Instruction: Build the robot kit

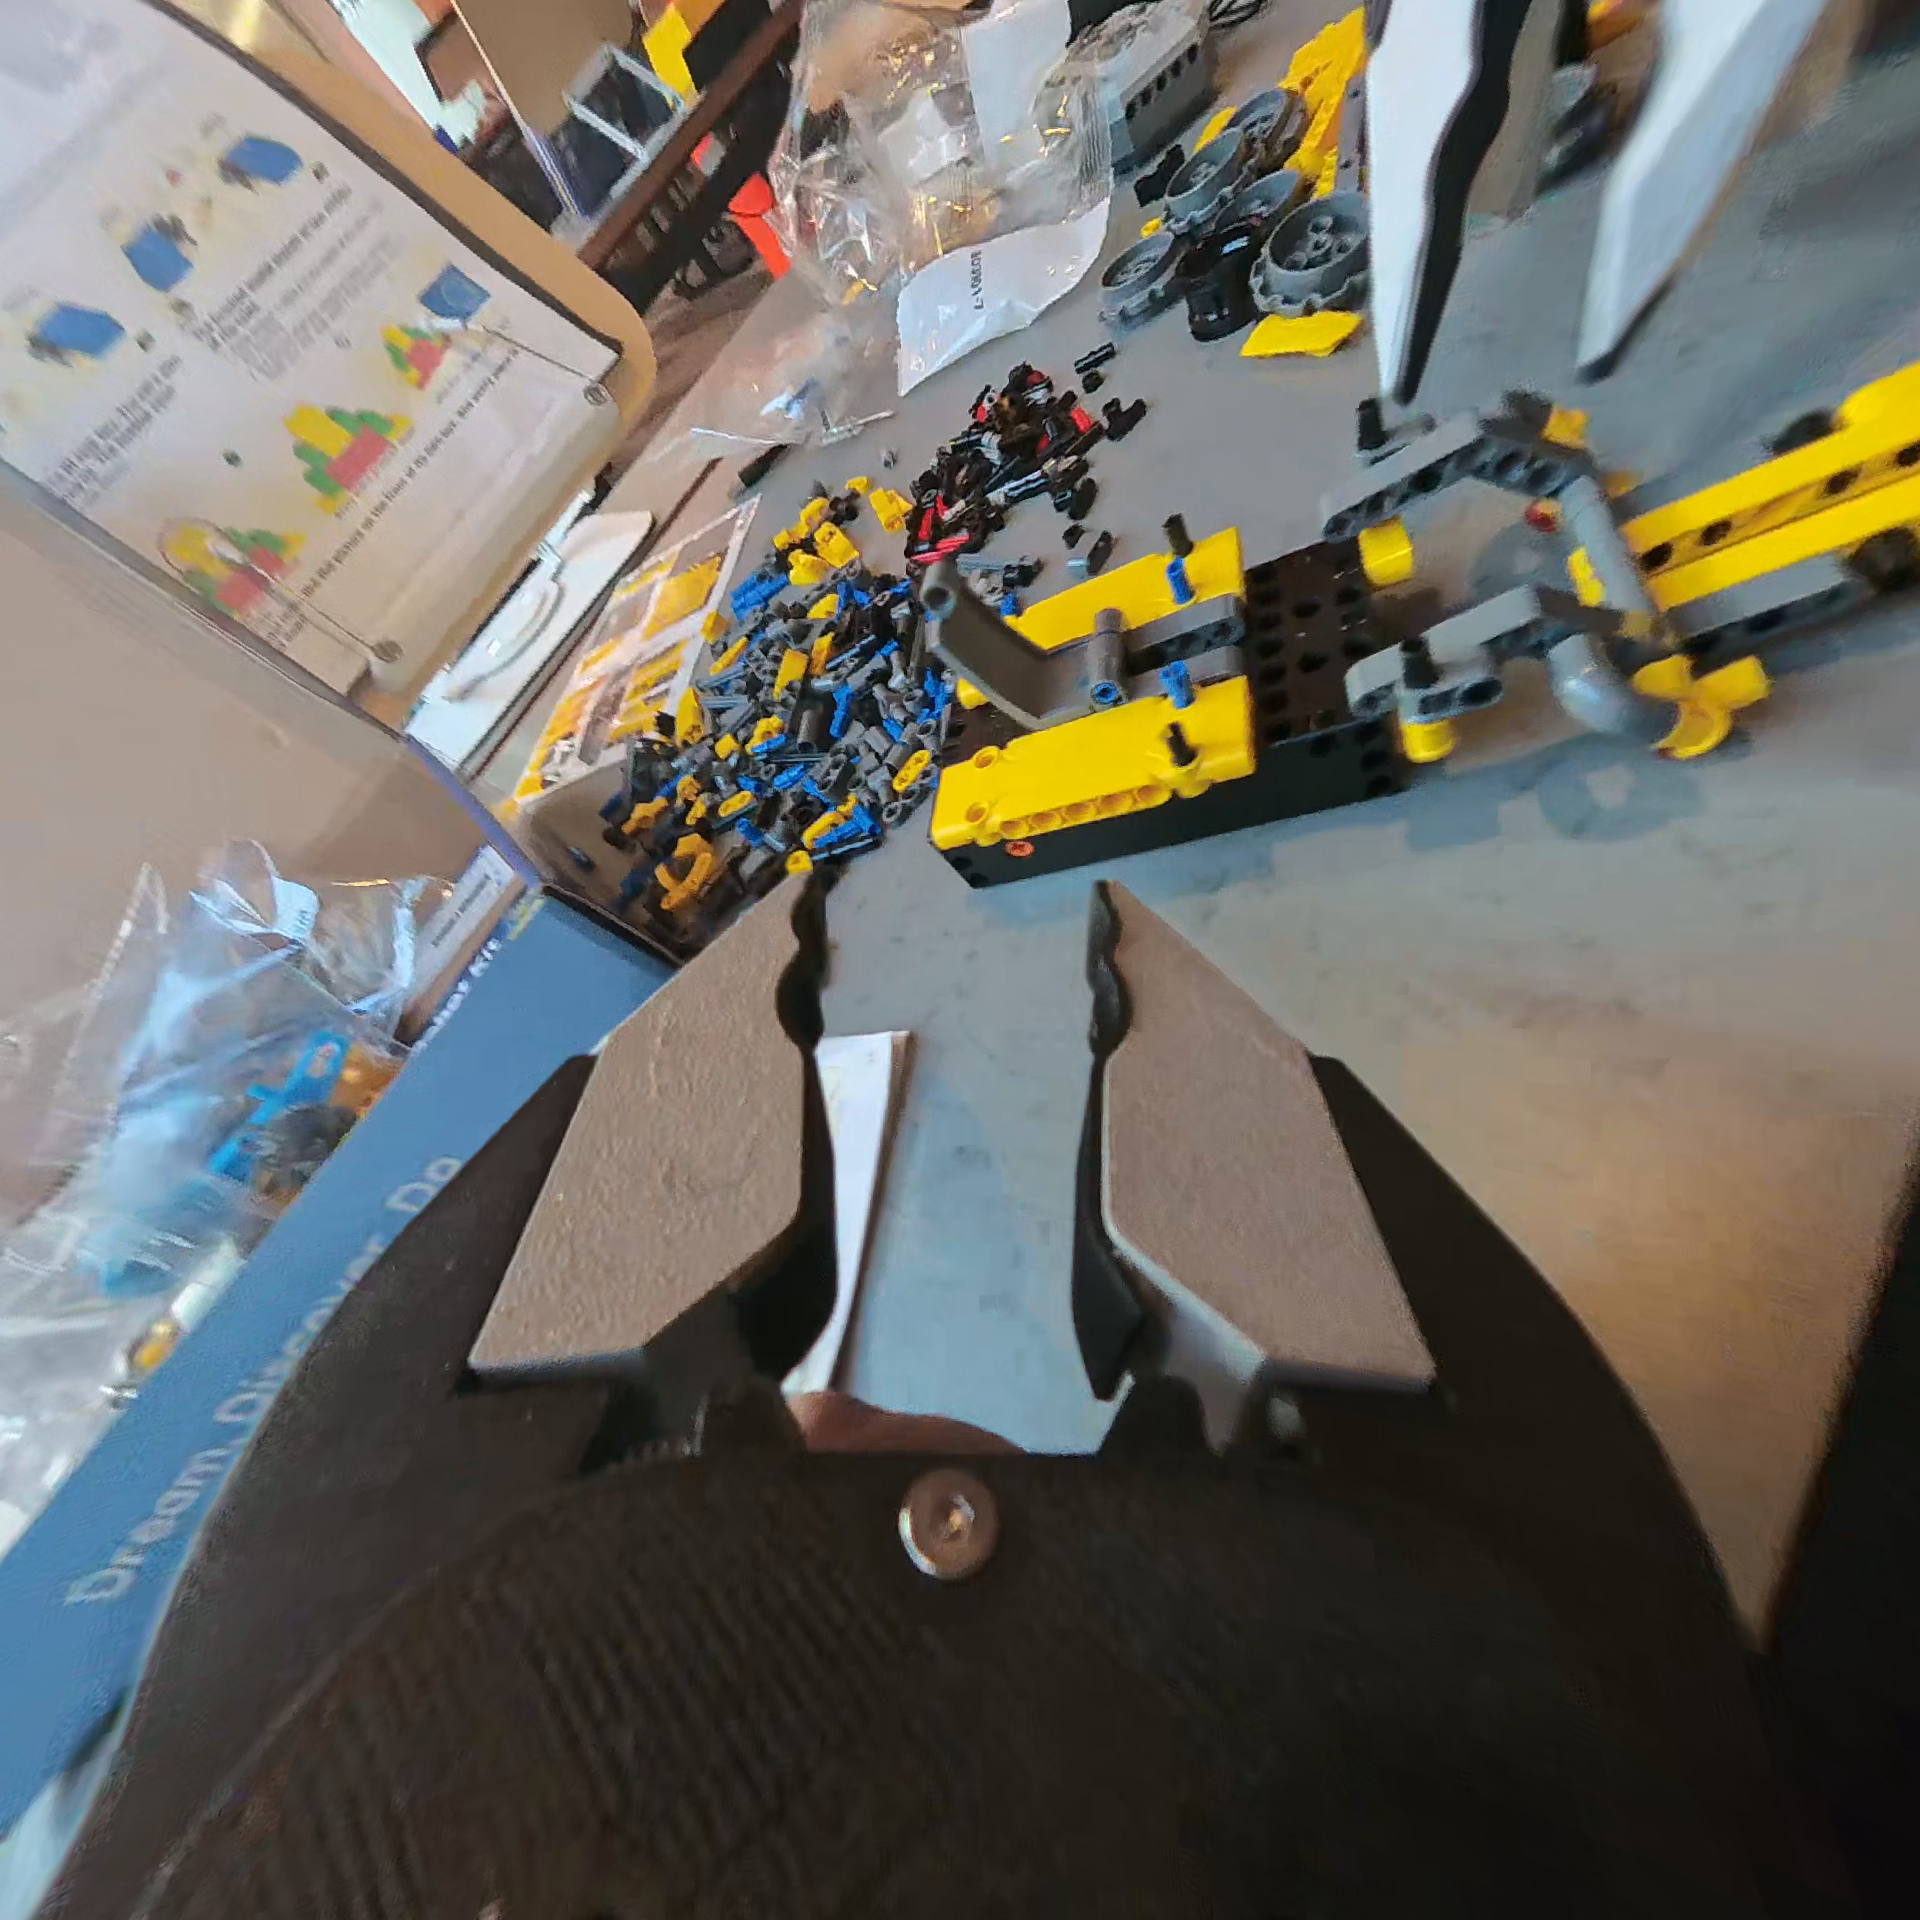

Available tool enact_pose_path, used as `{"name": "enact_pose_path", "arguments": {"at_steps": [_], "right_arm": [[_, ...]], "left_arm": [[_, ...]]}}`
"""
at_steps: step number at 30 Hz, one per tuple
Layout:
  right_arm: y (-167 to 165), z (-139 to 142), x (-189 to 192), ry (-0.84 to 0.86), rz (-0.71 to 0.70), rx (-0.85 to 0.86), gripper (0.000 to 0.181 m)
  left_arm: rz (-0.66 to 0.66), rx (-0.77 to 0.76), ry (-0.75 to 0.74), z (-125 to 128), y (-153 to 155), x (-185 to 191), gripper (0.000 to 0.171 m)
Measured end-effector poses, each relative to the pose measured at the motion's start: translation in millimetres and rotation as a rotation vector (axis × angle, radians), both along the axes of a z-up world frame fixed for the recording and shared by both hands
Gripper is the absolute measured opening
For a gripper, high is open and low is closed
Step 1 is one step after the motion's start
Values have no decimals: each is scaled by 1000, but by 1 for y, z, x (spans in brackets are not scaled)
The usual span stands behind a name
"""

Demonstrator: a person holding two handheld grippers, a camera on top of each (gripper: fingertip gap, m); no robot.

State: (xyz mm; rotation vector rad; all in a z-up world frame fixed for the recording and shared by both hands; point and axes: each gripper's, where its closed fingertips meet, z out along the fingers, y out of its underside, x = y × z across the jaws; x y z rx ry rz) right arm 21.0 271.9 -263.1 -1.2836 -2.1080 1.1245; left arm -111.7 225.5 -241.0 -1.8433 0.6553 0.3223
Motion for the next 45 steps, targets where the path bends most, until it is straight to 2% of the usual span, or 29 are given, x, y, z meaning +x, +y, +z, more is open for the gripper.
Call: {"name": "enact_pose_path", "arguments": {"at_steps": [1,4,5,6,8,10,13,15,16,20,24,28,29,31,34,36,39,43,45], "right_arm": [[4,-3,-1,-18,-8,-23,22],[-9,-1,0,-83,53,-217,37],[-10,1,1,-77,63,-220,37],[-9,1,0,-67,56,-197,37],[-7,-1,-1,-68,44,-160,35],[-9,-4,-2,-88,29,-146,35],[-17,-14,-2,-141,18,-141,35],[-26,-15,-2,-142,28,-130,33],[-30,-15,-3,-134,22,-117,34],[-46,-15,-11,-123,-12,-100,43],[-69,-13,-26,-105,-25,-92,48],[-97,-12,-42,-79,8,-62,60],[-101,-11,-44,-73,17,-61,61],[-100,-4,-46,-41,5,-71,51],[-81,10,-42,16,-42,-87,52],[-63,13,-39,67,-79,-7,52],[-37,7,-42,130,-109,270,47],[-26,5,-53,224,-79,652,41],[-29,6,-59,283,-62,763,41]], "left_arm": [[-1,-18,-35,2,-3,8,44],[23,-132,-187,6,-10,35,41],[33,-200,-256,2,-12,44,51],[51,-251,-327,-1,-14,51,53],[74,-296,-438,-6,-14,63,52],[107,-308,-476,-10,-12,68,49],[79,-390,-555,-21,-15,90,48],[85,-399,-560,-27,-15,94,45],[93,-394,-562,-29,-14,92,38],[68,-417,-604,-29,-20,85,32],[110,-387,-537,-25,-28,49,32],[193,-327,-406,-22,-29,3,27],[234,-316,-367,-23,-30,-10,33],[324,-271,-320,-18,-32,-31,32],[282,-230,-366,-3,-38,-18,34],[220,-245,-373,2,-41,3,35],[113,-313,-373,-2,-40,39,39],[90,-337,-290,-15,-27,57,29],[82,-332,-329,-14,-22,62,20]]}}
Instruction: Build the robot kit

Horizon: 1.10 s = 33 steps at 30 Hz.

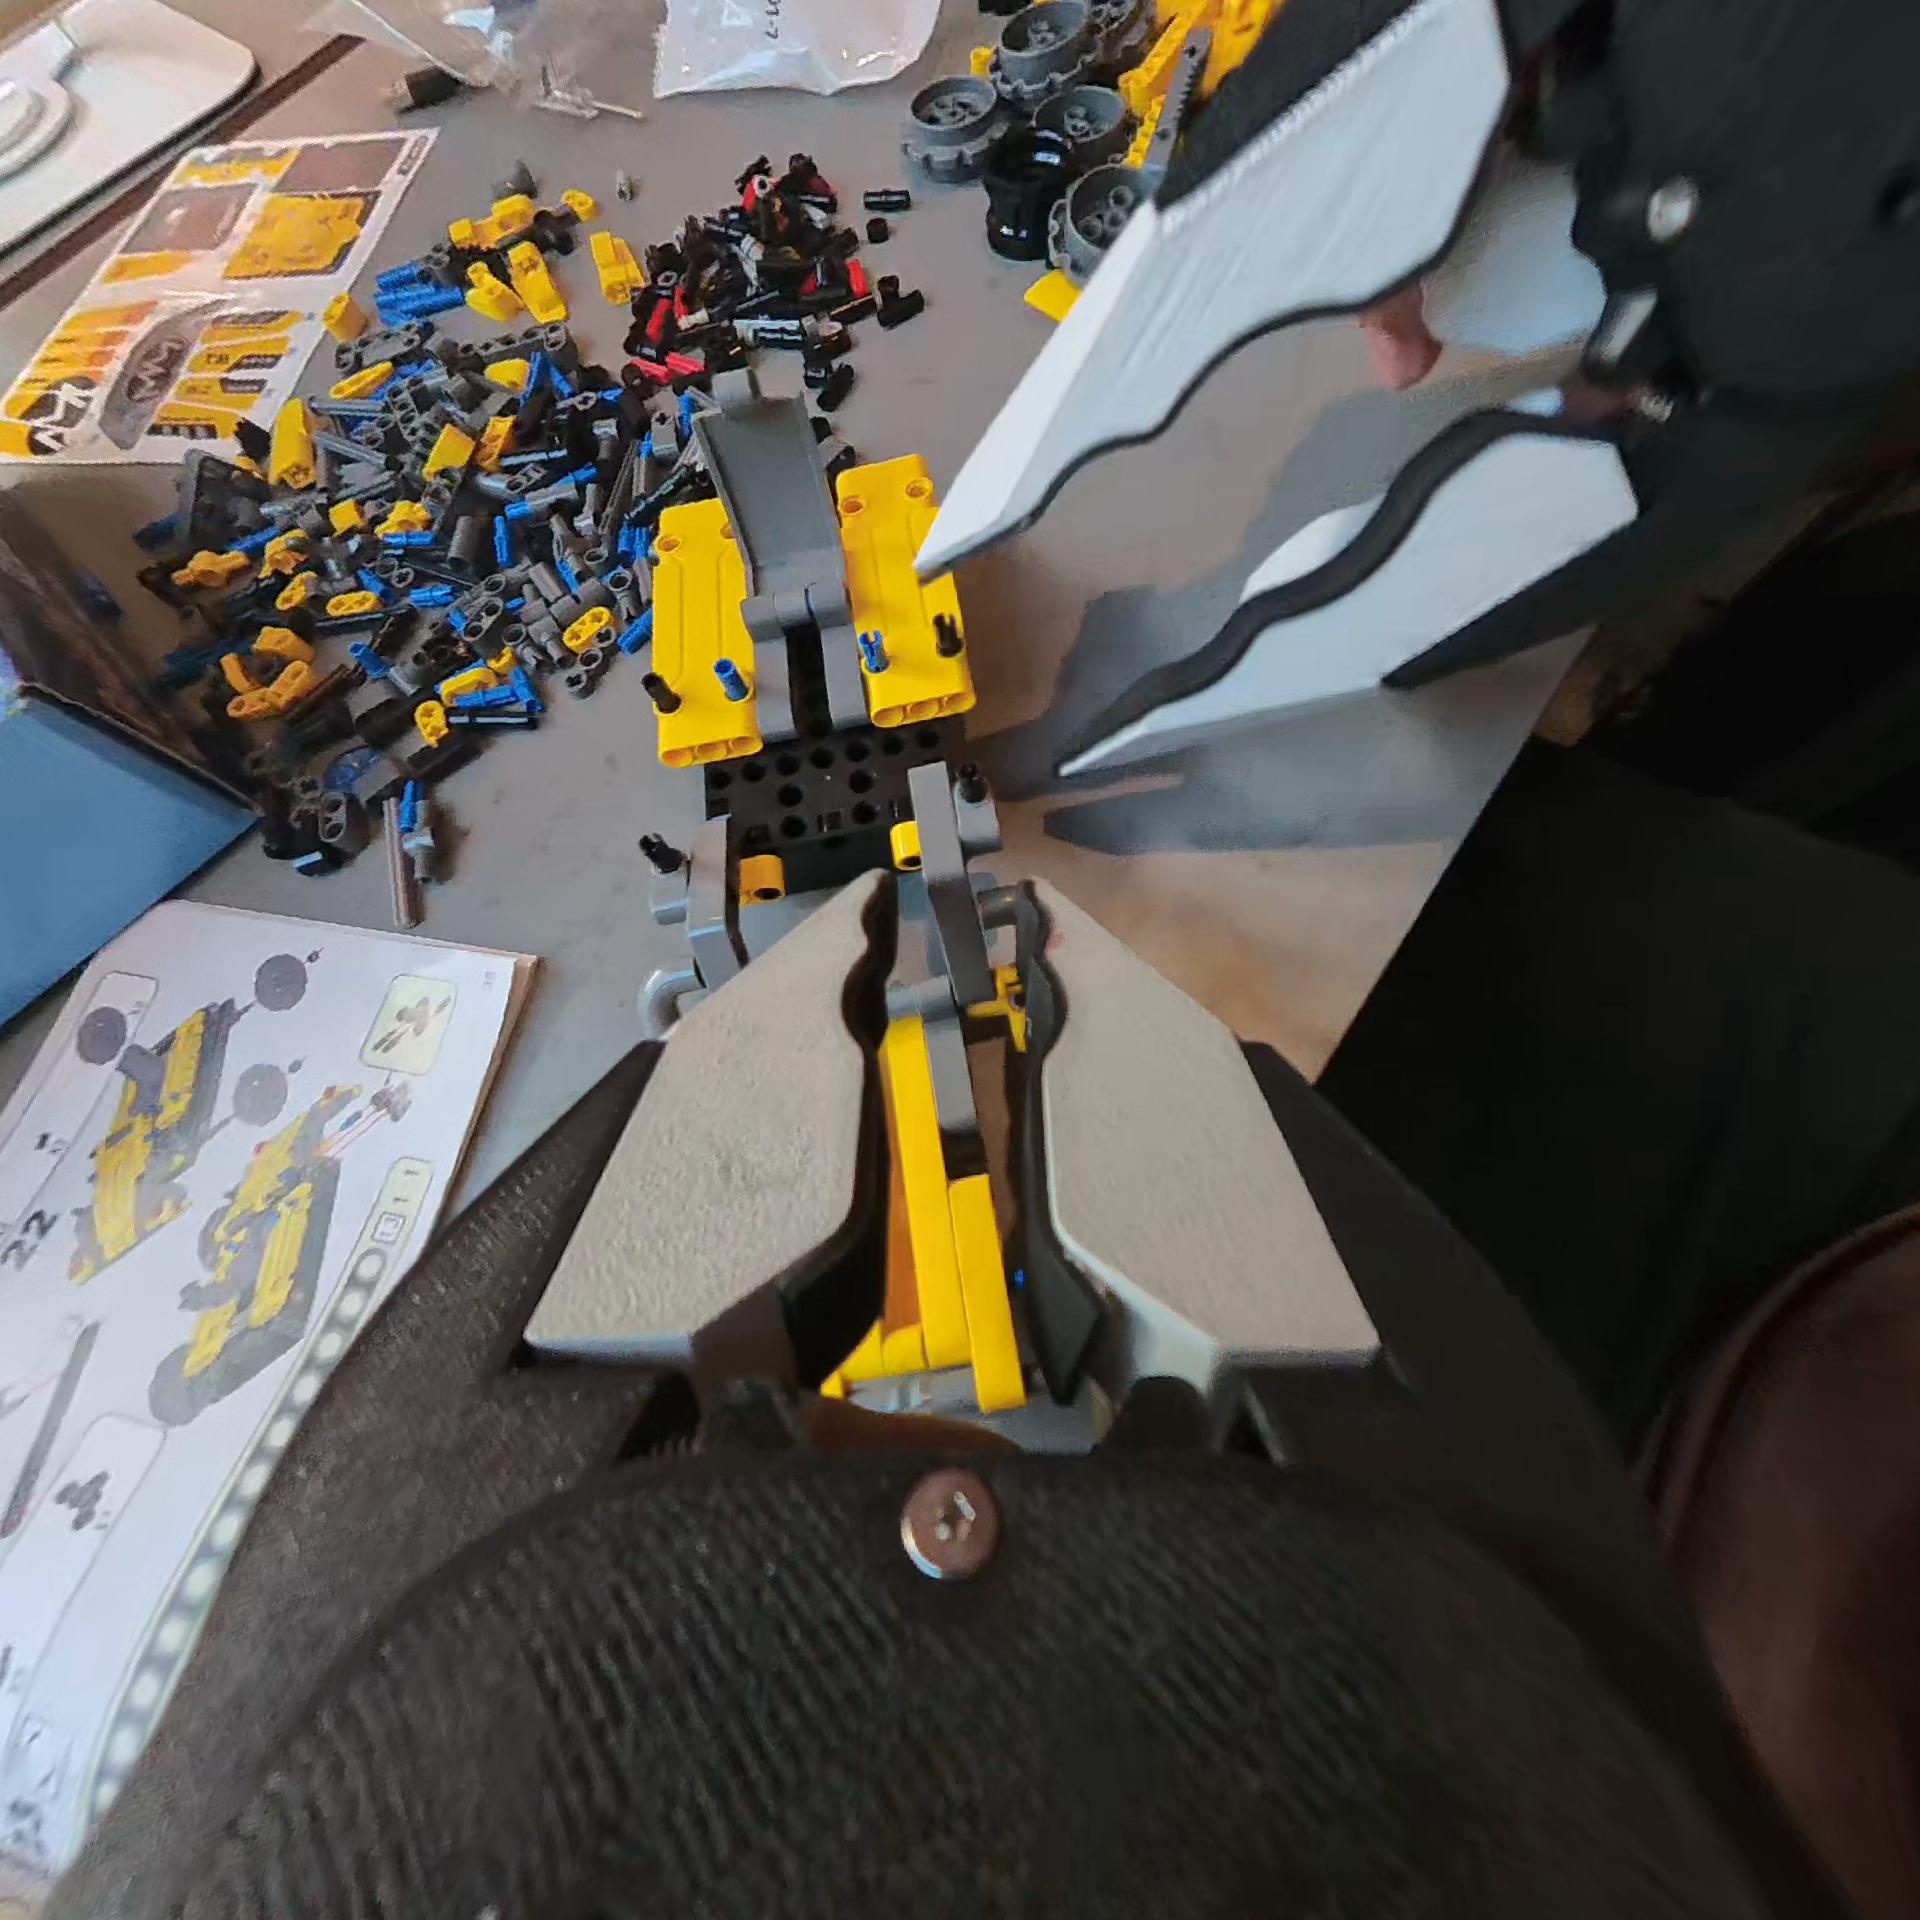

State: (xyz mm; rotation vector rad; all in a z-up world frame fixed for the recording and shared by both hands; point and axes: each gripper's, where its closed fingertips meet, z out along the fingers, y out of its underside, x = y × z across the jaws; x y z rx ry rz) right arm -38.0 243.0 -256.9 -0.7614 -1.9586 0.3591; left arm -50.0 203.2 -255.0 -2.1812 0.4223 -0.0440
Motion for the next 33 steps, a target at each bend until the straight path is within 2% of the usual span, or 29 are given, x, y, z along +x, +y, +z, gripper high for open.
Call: {"name": "enact_pose_path", "arguments": {"at_steps": [4,6,9,16,22,27,33], "right_arm": [[-9,-7,-7,54,77,202,43],[-11,-8,-10,85,98,283,38],[-15,-11,-15,111,132,349,33],[-15,-2,-20,174,150,392,37],[-24,-8,-19,163,204,440,34],[-27,-8,-22,161,235,499,27],[-22,-13,-24,164,248,522,32]], "left_arm": [[-17,-49,-91,-3,0,5,18],[-22,-92,-126,-7,-1,6,25],[-41,-102,-158,-8,-1,7,22],[-102,-151,-196,-9,-2,4,22],[-127,-165,-286,-3,1,4,21],[-120,-156,-317,-4,5,0,6],[-131,-151,-342,-4,5,0,6]]}}
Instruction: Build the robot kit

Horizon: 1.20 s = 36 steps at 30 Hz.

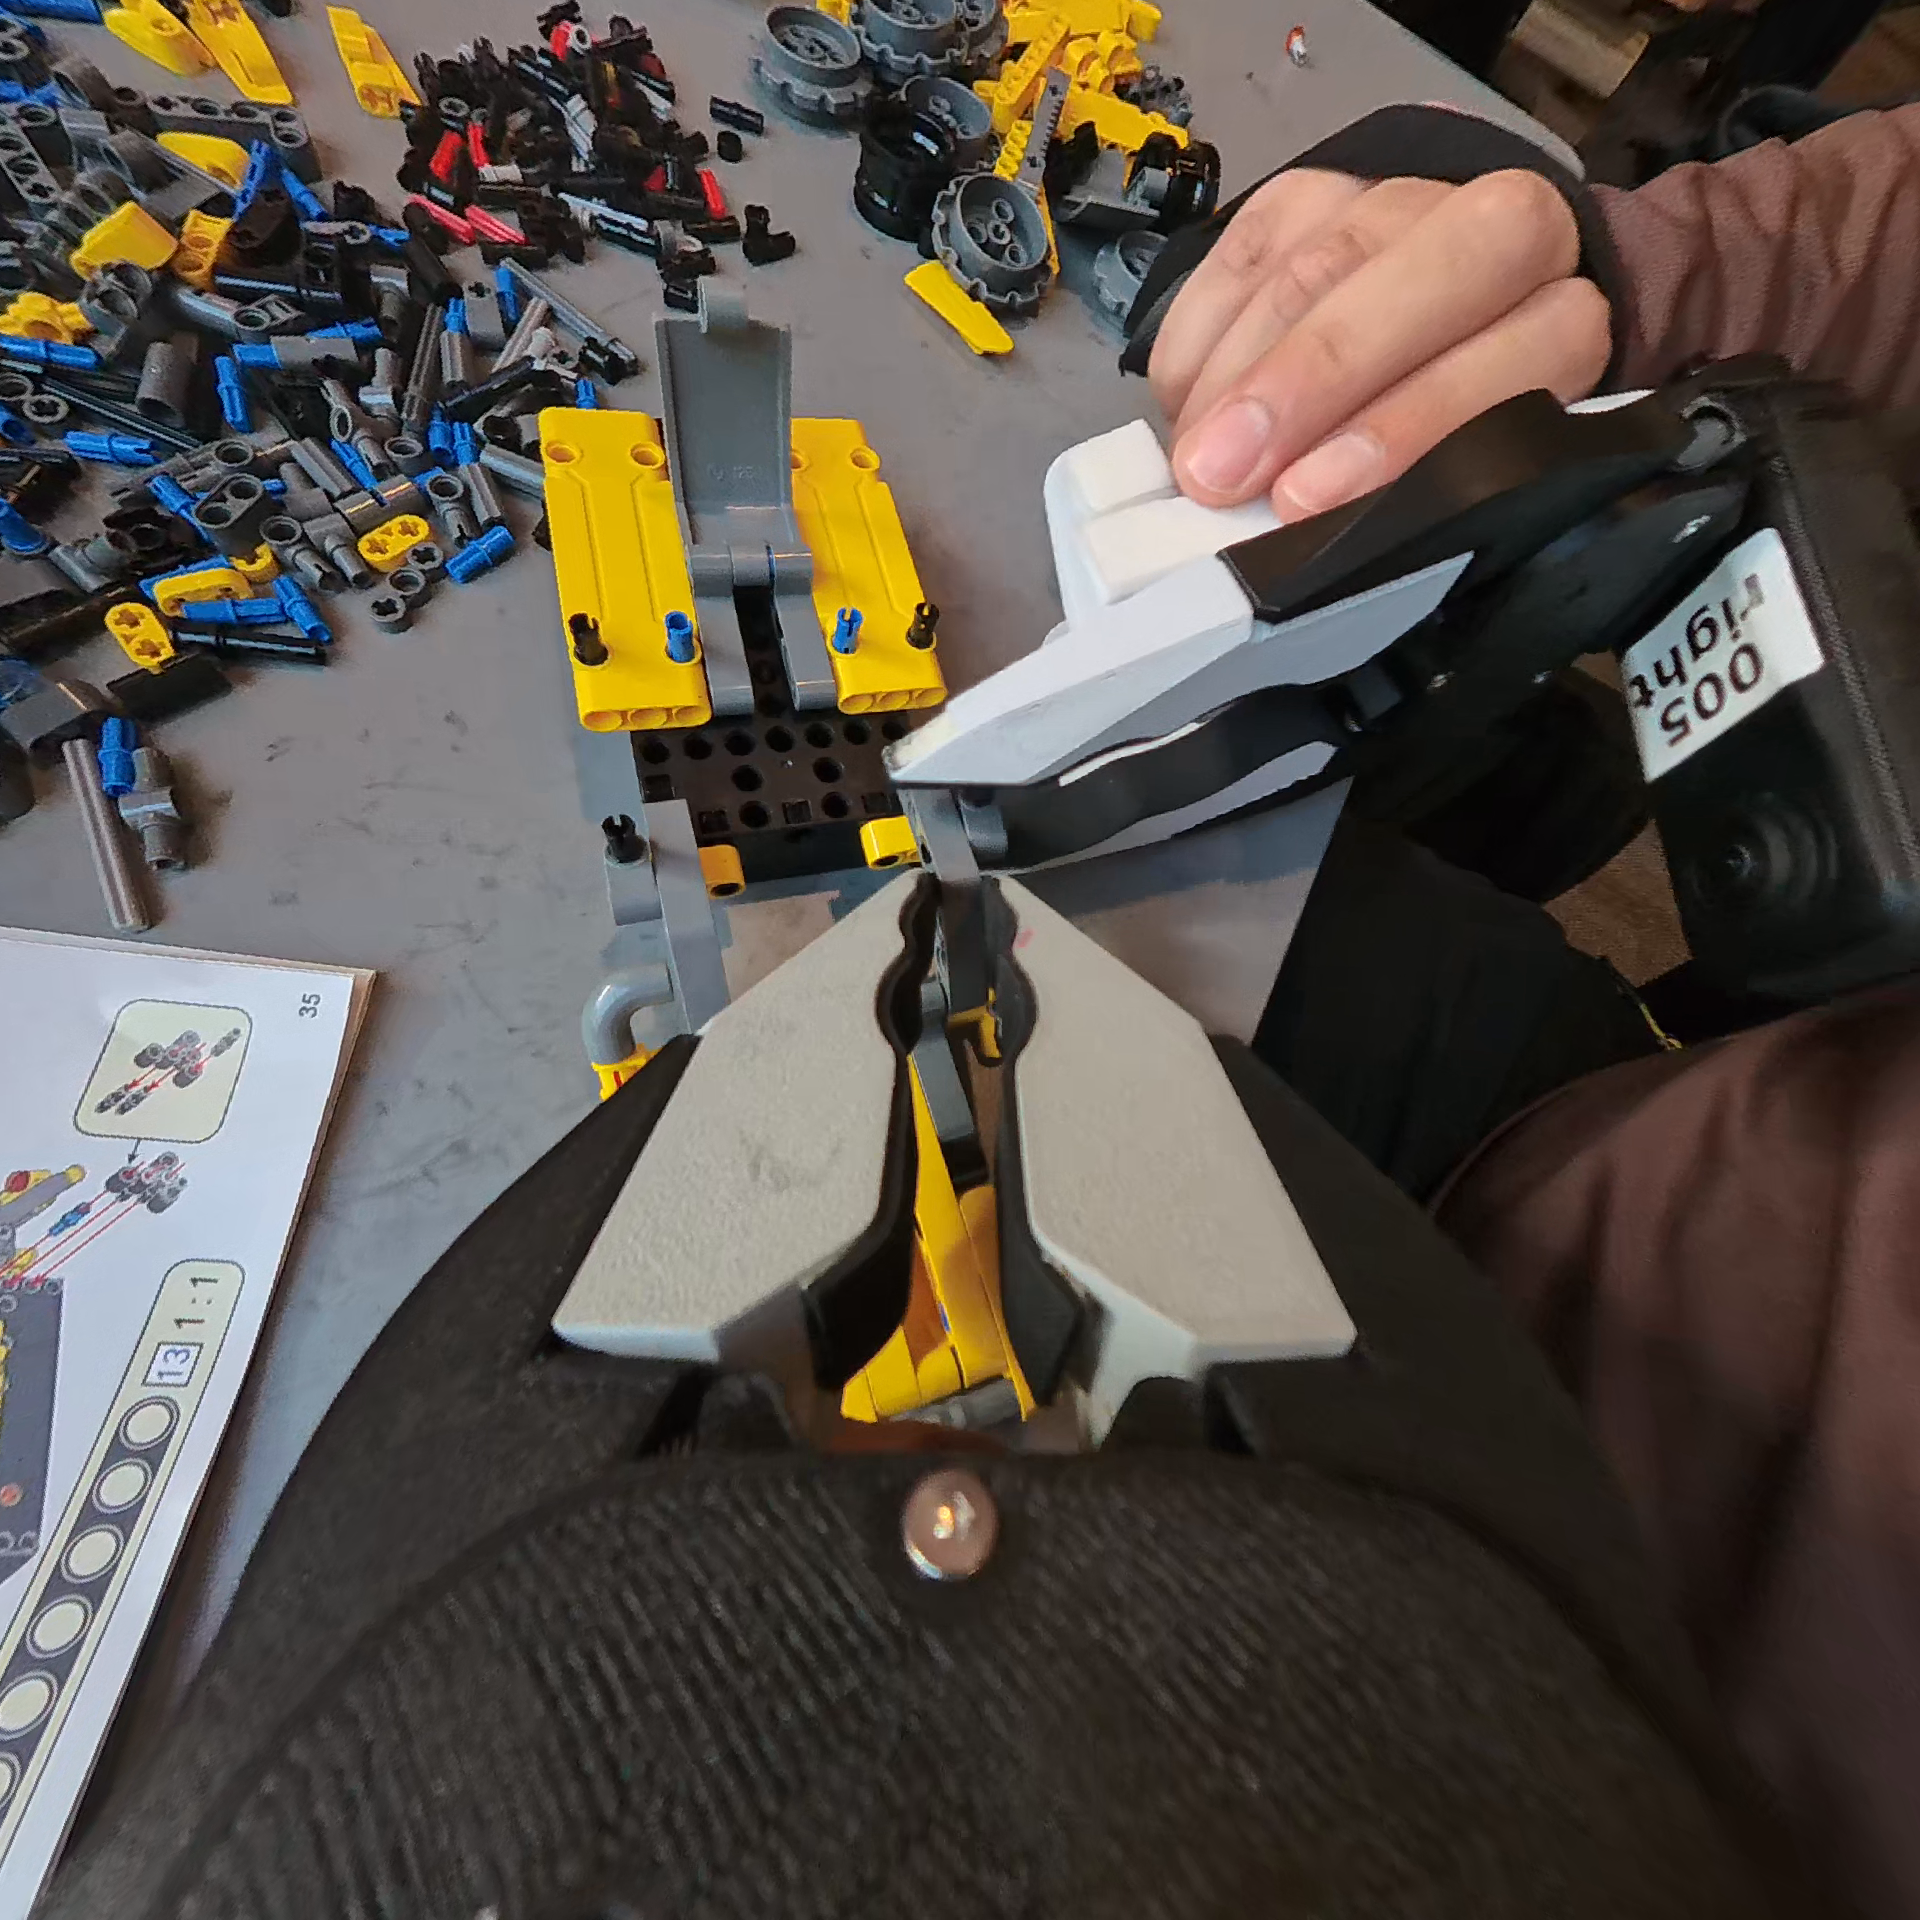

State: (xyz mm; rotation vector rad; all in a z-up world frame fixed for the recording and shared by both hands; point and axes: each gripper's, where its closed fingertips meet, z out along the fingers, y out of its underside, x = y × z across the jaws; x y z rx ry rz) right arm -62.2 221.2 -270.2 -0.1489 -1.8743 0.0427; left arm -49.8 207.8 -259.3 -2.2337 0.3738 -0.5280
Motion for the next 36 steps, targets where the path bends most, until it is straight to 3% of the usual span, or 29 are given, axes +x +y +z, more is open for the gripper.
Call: {"name": "enact_pose_path", "arguments": {"at_steps": [16,23,26,30,33,36], "right_arm": [[4,0,-1,12,-87,26,24],[7,1,0,34,-133,-28,22],[7,2,0,14,-136,-83,24],[6,1,2,8,-125,-146,29],[8,9,12,-7,-150,-292,30],[16,19,28,-3,-203,-488,38]], "left_arm": [[51,-2,-53,-3,2,-2,7],[71,3,29,-3,4,-1,6],[78,34,102,-2,5,-2,6],[96,45,71,-1,5,-1,8],[97,58,55,4,-2,-2,21],[136,99,76,15,-11,-19,23]]}}
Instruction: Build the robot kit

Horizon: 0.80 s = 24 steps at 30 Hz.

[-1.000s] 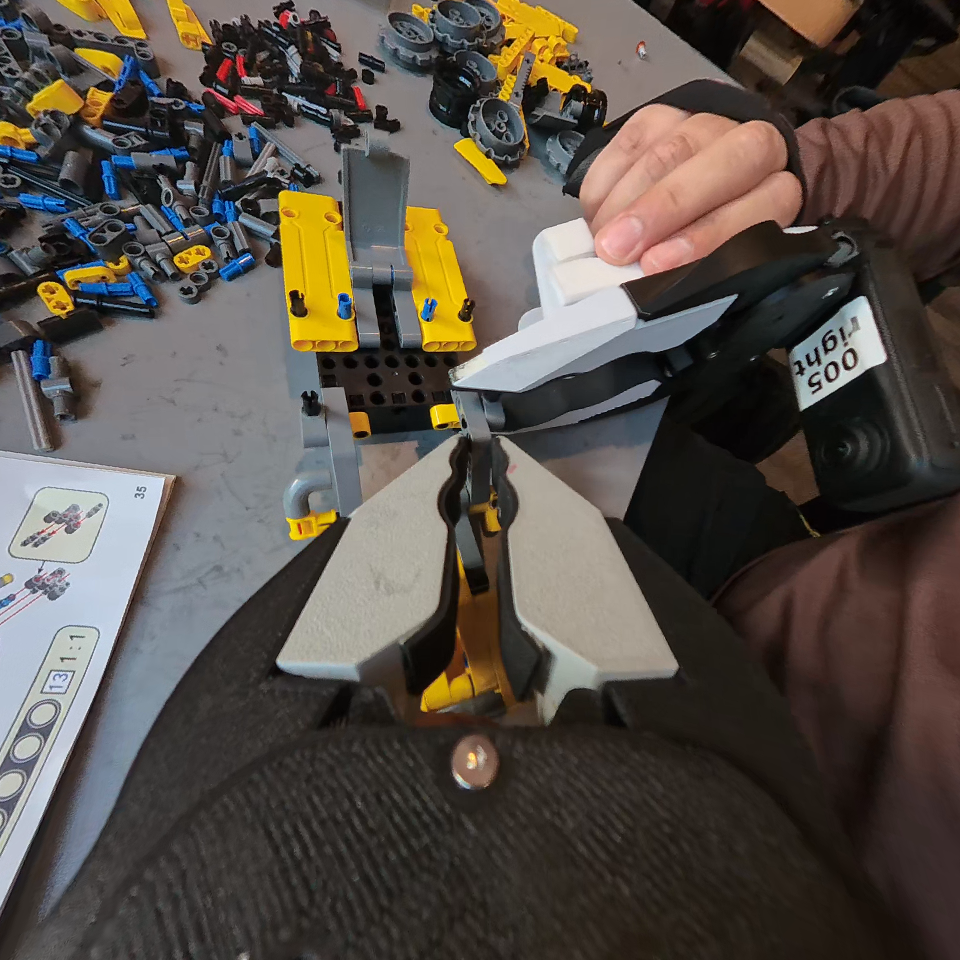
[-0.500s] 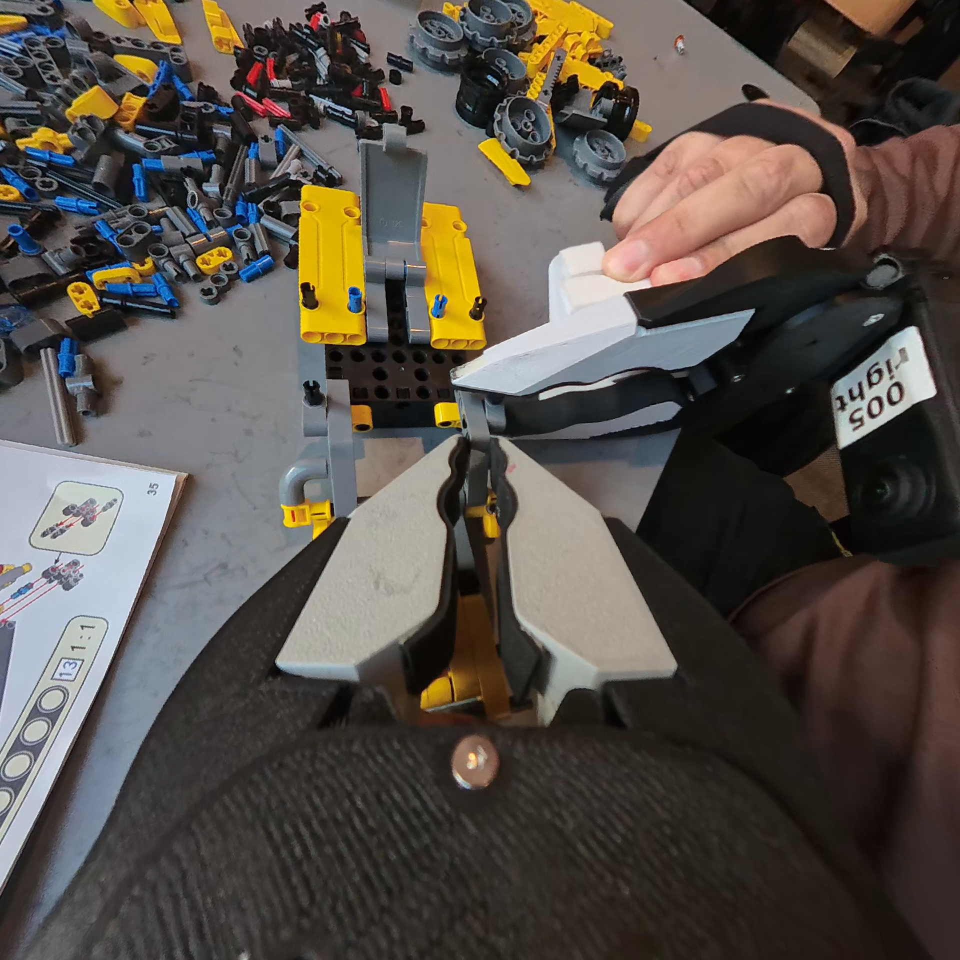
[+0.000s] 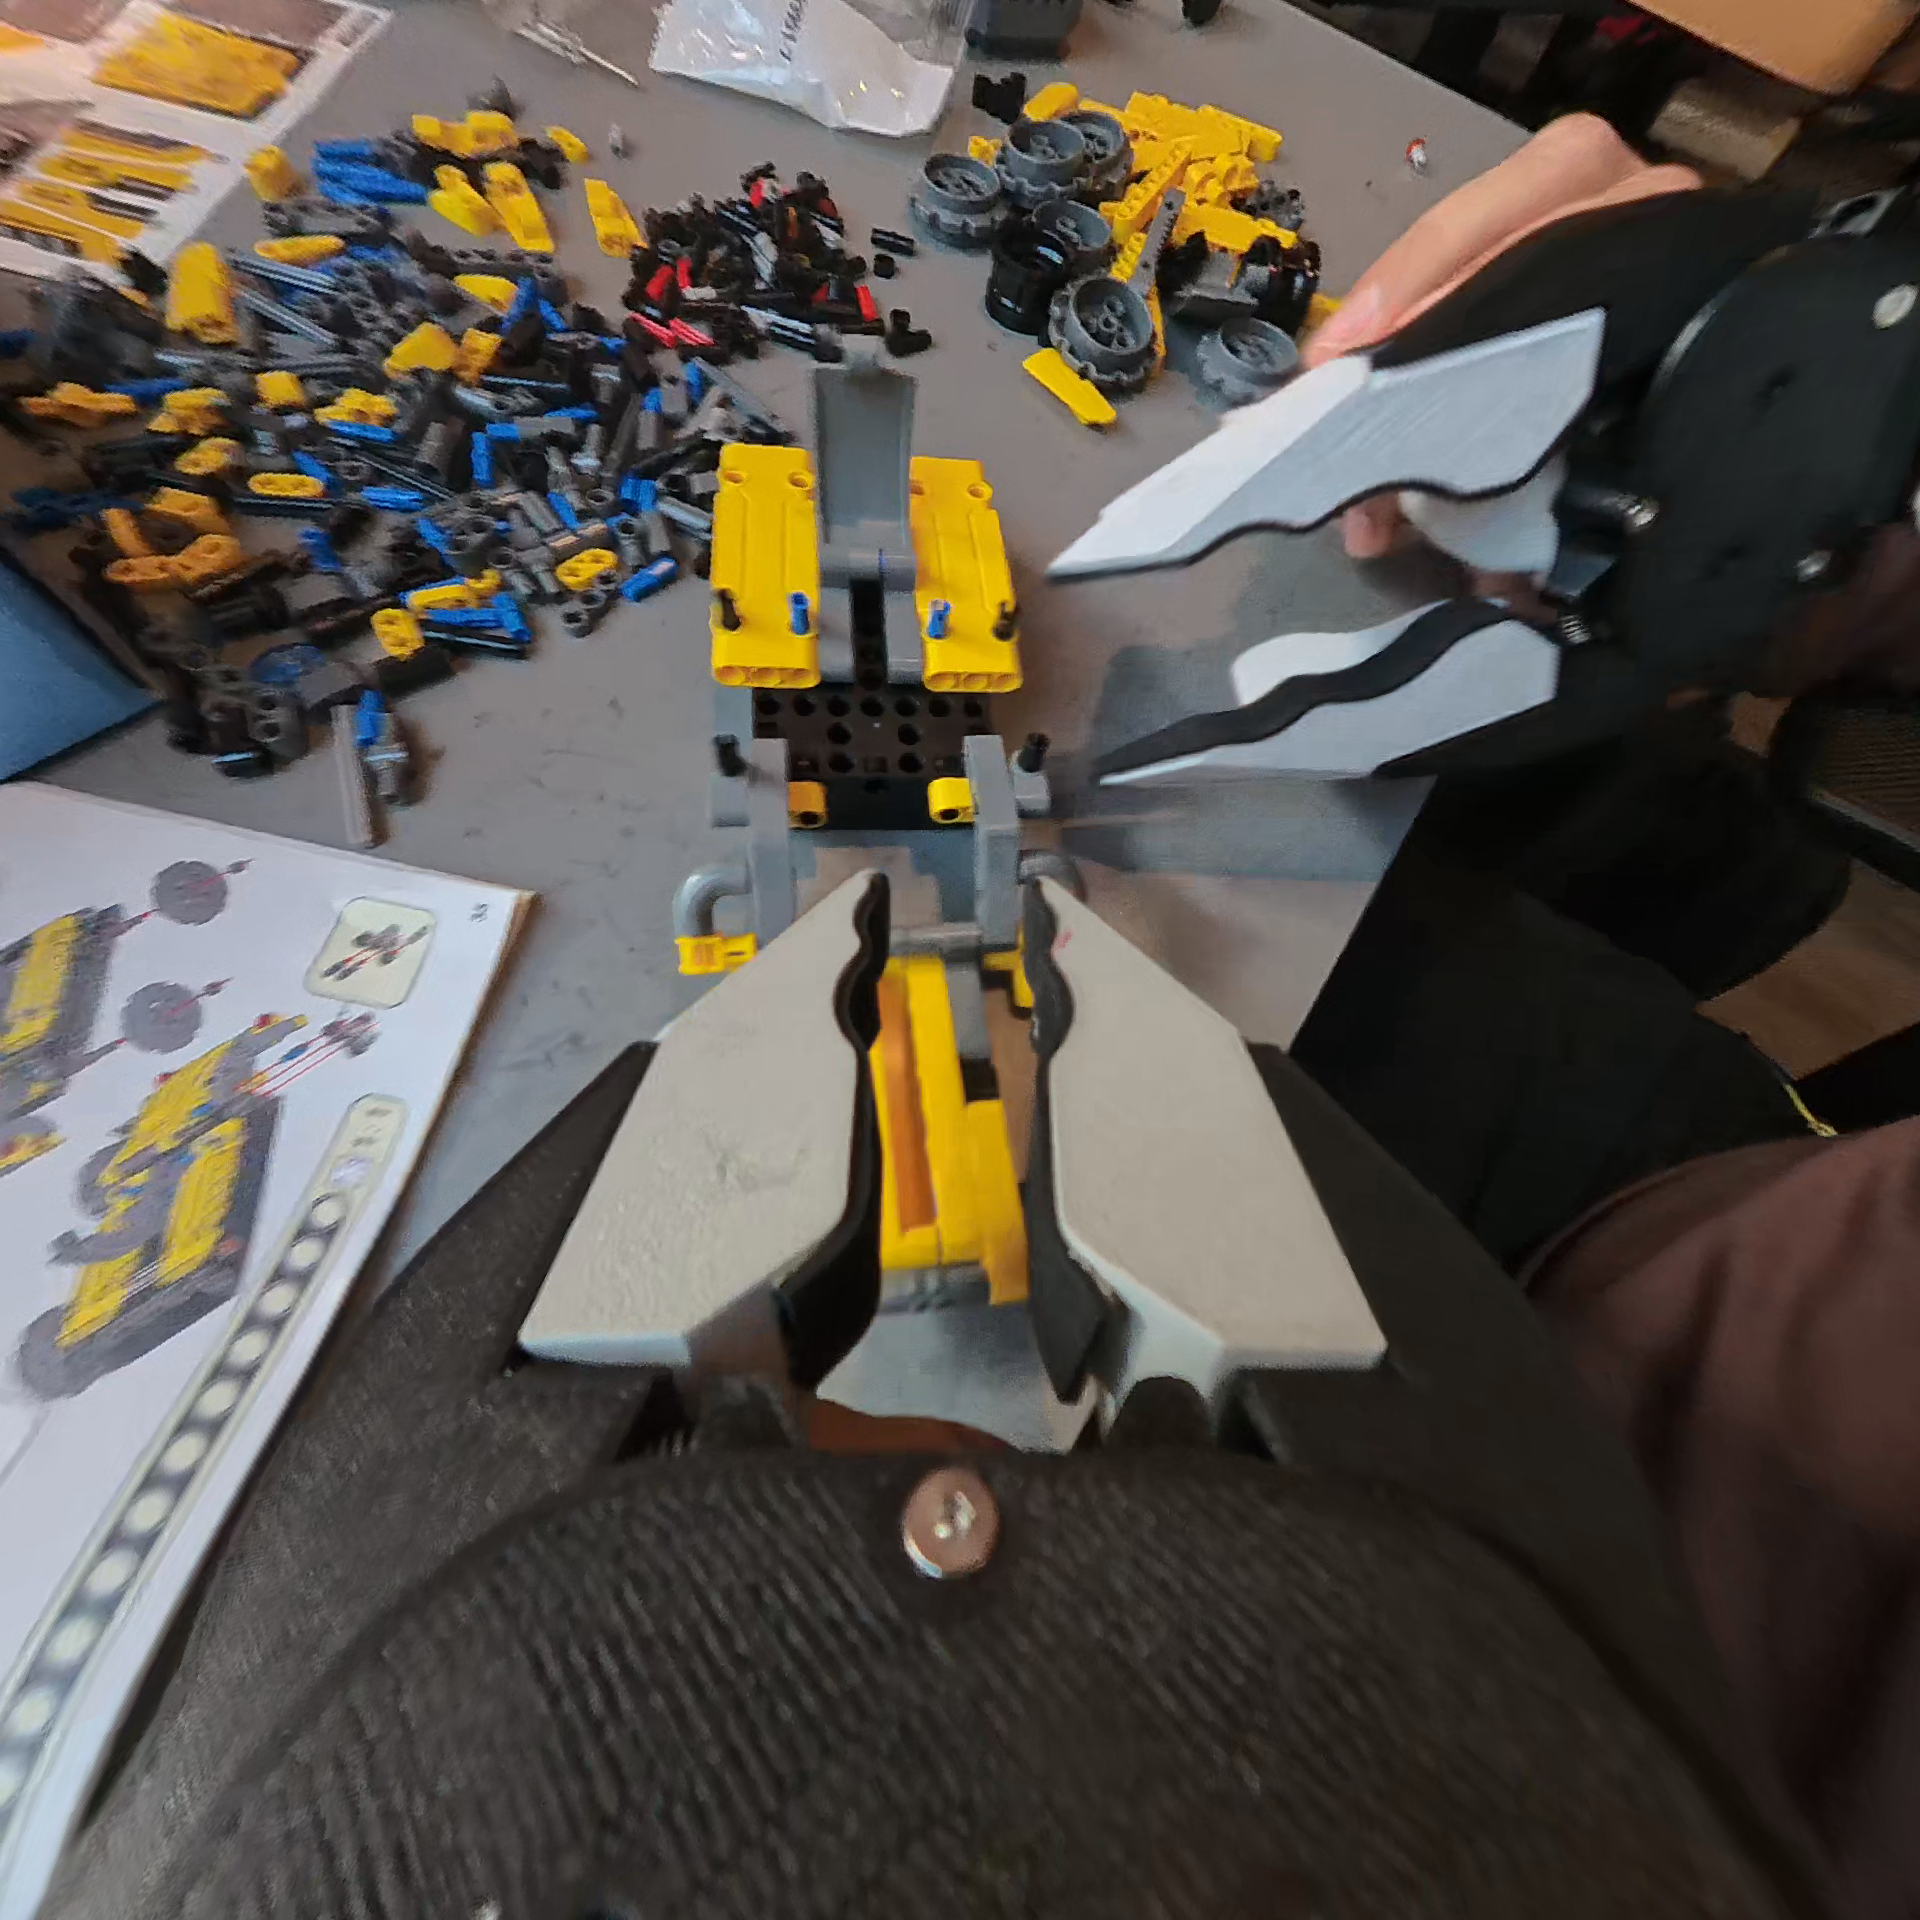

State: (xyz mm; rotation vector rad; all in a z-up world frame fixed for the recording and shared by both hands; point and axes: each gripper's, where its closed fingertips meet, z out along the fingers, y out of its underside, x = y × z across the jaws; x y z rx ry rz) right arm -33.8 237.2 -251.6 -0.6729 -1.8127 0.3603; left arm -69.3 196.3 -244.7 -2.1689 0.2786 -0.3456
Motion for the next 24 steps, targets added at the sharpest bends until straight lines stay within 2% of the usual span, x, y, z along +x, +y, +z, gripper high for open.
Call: {"name": "enact_pose_path", "arguments": {"at_steps": [2,4,6,9,10,12,14,18,20,24], "right_arm": [[1,-2,13,-21,-25,-179,39],[13,1,22,-12,-91,-251,28],[19,8,26,13,-111,-349,28],[15,9,31,-90,-107,-626,17],[16,8,32,-123,-143,-728,17],[15,6,34,-172,-203,-923,31],[1,9,34,-189,-169,-1095,36],[-8,6,33,-178,-182,-1187,36],[-11,5,35,-168,-198,-1190,36],[-11,-3,43,-136,-266,-1152,36]], "left_arm": [[62,41,11,7,-3,-23,23],[122,45,-12,7,-4,-46,26],[123,11,-63,-1,-1,-57,30],[30,-138,-124,-26,-5,-47,38],[-6,-157,-129,-31,-8,-41,30],[-44,-139,-127,-33,-12,-31,20],[-77,-131,-116,-32,-15,-22,18],[-181,-95,-81,-28,-16,9,18],[-166,-20,-41,-20,-9,12,16],[-121,155,-91,7,-4,-1,17]]}}
